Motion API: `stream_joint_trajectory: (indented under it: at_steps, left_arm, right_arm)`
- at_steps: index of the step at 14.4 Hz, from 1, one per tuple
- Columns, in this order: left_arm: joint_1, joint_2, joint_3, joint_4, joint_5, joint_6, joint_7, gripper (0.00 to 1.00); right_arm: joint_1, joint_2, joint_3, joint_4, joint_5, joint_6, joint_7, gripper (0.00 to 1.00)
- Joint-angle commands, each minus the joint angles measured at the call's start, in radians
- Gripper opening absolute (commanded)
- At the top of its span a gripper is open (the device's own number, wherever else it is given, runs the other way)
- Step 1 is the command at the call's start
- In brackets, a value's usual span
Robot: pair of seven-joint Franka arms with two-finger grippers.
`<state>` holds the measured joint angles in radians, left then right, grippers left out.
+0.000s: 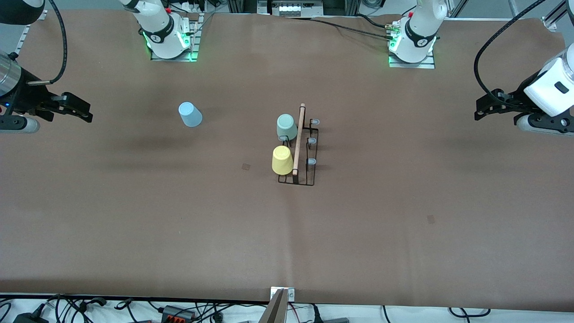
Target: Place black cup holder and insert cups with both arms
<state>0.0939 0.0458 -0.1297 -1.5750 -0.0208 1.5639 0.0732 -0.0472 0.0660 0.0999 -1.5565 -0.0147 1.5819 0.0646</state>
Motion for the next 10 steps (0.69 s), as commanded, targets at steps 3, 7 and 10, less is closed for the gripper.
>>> stream_joint_trajectory:
  at_steps: [3,7,10]
  left_arm:
    - [-0.003,-0.004,-0.013,0.024,-0.007,-0.038,0.030,1.00]
    - [0.003,-0.006,-0.013,0.023,-0.007,-0.048,0.030,1.00]
    - [0.010,-0.003,-0.004,0.021,-0.013,-0.047,0.031,1.00]
  right_arm:
    - [0.013,-0.023,-0.016,-0.028,-0.001,0.000,-0.017,1.00]
    - [0.013,-0.025,-0.016,-0.031,-0.001,0.000,-0.017,1.00]
    - [0.013,-0.025,-0.016,-0.034,-0.001,-0.002,-0.017,1.00]
